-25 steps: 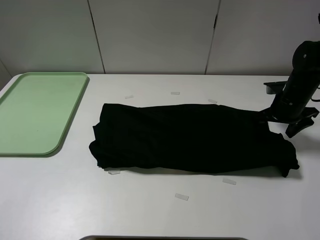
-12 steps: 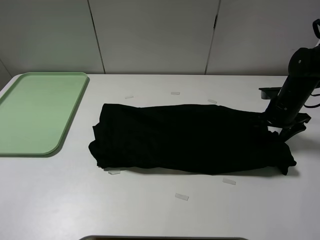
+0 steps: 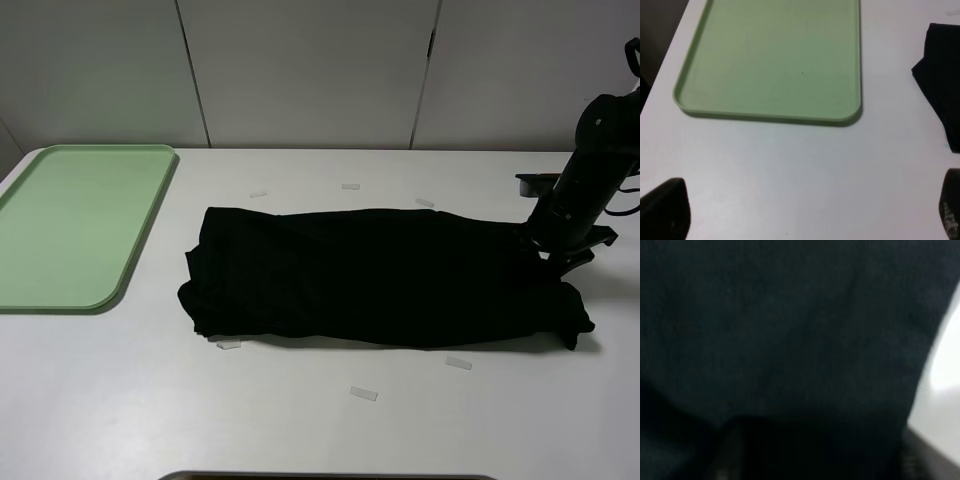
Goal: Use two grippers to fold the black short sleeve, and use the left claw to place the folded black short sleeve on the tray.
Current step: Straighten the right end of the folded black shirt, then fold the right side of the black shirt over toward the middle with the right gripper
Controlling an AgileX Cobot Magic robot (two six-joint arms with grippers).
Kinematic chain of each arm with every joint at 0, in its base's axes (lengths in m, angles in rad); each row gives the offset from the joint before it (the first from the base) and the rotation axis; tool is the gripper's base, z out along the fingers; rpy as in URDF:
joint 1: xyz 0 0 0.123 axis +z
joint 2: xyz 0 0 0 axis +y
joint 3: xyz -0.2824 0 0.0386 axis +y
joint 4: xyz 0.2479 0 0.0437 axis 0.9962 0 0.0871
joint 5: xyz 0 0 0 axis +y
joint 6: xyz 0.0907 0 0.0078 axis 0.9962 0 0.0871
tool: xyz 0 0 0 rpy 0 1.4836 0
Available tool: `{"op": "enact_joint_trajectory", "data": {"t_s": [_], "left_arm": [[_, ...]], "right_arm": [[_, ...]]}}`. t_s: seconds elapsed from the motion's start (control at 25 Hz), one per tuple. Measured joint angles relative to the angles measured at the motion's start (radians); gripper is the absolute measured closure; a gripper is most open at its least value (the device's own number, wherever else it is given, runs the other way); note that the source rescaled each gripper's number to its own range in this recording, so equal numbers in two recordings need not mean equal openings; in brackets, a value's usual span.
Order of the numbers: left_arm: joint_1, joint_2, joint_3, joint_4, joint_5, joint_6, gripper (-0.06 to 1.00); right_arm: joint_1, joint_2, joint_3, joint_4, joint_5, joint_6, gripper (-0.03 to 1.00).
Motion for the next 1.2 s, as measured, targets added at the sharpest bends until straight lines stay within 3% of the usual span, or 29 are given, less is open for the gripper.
{"op": "enact_joint_trajectory", "data": {"t_s": [0.24,0.72,1.2], "left_arm": [[0.0,0.0,0.0,0.0,0.0,0.0,-0.05],[0.0,0.0,0.0,0.0,0.0,-0.001,-0.05],[0.0,0.0,0.0,0.0,0.001,-0.001,-0.05]], "right_arm": [[0.0,0.003,0.0,0.044,0.003,-0.016,0.9],[0.0,-0.033,-0.004,0.018,0.01,-0.018,0.89],[-0.07,-0.127,-0.113,-0.011,0.191,-0.041,0.89]]}}
